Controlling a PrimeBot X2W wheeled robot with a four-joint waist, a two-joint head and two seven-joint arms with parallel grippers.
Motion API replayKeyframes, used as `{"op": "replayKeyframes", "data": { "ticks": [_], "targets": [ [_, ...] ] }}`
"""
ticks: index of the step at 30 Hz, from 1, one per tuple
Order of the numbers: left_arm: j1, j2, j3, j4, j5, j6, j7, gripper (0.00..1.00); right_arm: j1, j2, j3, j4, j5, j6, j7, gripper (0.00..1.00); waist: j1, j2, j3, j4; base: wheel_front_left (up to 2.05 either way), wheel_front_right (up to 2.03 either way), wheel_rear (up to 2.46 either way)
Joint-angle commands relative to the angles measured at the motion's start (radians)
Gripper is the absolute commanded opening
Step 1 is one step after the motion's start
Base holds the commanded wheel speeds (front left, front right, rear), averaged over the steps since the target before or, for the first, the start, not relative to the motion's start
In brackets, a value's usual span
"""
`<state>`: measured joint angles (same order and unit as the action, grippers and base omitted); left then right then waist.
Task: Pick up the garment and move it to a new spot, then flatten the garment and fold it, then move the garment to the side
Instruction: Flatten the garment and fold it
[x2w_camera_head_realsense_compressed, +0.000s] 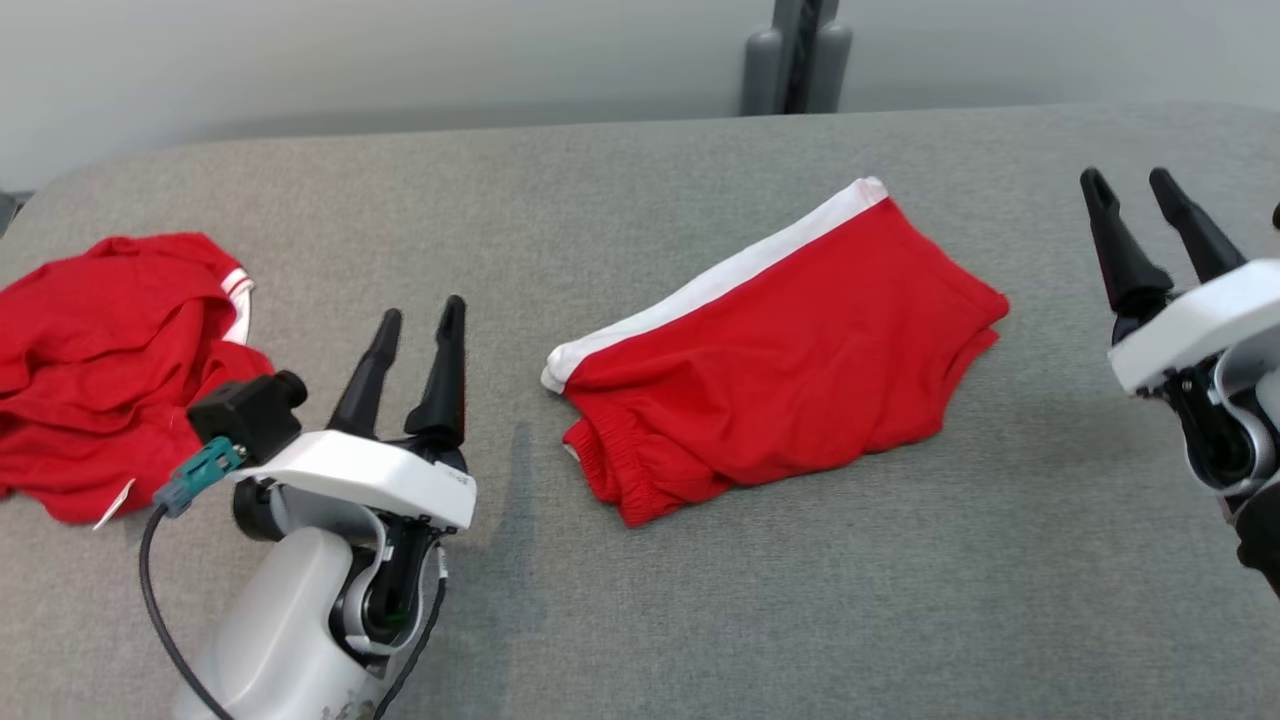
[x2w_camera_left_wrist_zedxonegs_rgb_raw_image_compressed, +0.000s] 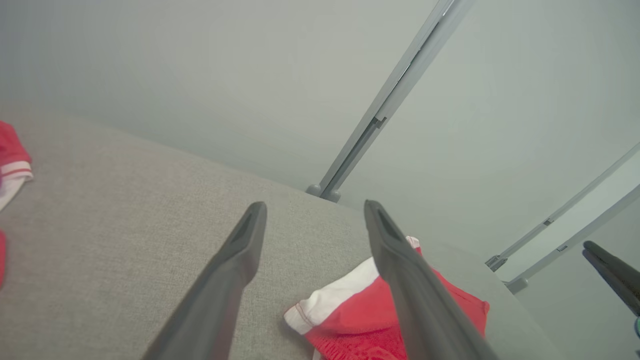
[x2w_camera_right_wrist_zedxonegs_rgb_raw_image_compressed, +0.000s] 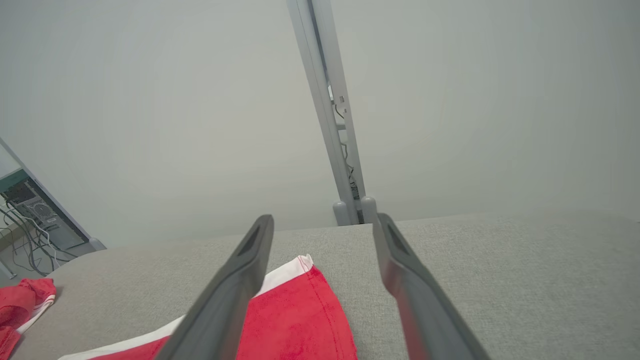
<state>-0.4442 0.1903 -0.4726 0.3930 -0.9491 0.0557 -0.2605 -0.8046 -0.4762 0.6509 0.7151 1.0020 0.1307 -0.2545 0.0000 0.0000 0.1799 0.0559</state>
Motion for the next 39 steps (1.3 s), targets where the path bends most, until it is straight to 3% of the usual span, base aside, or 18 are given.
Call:
{"op": "replayKeyframes", "data": {
  "ticks": [1,9,14,19,26,32,34,39],
  "targets": [
    [0.028,0.0,0.031,-0.021,0.046,0.009,-0.005,1.0,0.032,-0.003,-0.014,-0.013,-0.028,0.0,-0.01,1.0,0.0,0.0,-0.032,-0.03,0.0,0.0,0.0],
    [0.178,-0.041,0.159,-0.114,0.291,-0.048,-0.006,1.0,0.205,0.045,-0.247,-0.132,-0.263,0.0,-0.011,1.0,0.0,0.0,-0.066,-0.048,0.0,0.0,0.0],
    [0.297,-0.095,0.264,-0.149,0.455,-0.064,-0.006,1.0,0.387,0.158,-0.418,-0.234,-0.423,0.0,-0.012,1.0,0.0,0.0,-0.092,-0.048,0.0,0.0,0.0],
    [0.366,-0.13,0.316,-0.166,0.516,-0.084,-0.006,1.0,0.499,0.243,-0.506,-0.272,-0.479,0.0,-0.012,1.0,0.0,0.0,-0.099,-0.033,0.0,0.0,0.0],
    [0.371,-0.137,0.296,-0.182,0.499,-0.086,-0.006,1.0,0.543,0.3,-0.552,-0.23,-0.451,0.0,-0.01,1.0,0.0,0.0,-0.079,0.015,0.0,0.0,0.0],
    [0.349,-0.138,0.239,-0.183,0.5,-0.081,-0.006,1.0,0.48,0.321,-0.601,-0.119,-0.319,0.0,0.08,1.0,0.0,0.0,-0.054,0.072,0.0,0.0,0.0],
    [0.344,-0.137,0.215,-0.184,0.489,-0.063,-0.006,1.0,0.442,0.317,-0.635,-0.052,-0.247,0.0,0.135,1.0,0.0,0.0,-0.04,0.11,0.0,0.0,0.0],
    [0.332,-0.139,0.195,-0.182,0.49,-0.022,-0.006,1.0,0.38,0.296,-0.666,0.064,-0.209,0.0,0.2,1.0,0.0,0.0,-0.017,0.164,0.0,0.0,0.0]
  ]
}}
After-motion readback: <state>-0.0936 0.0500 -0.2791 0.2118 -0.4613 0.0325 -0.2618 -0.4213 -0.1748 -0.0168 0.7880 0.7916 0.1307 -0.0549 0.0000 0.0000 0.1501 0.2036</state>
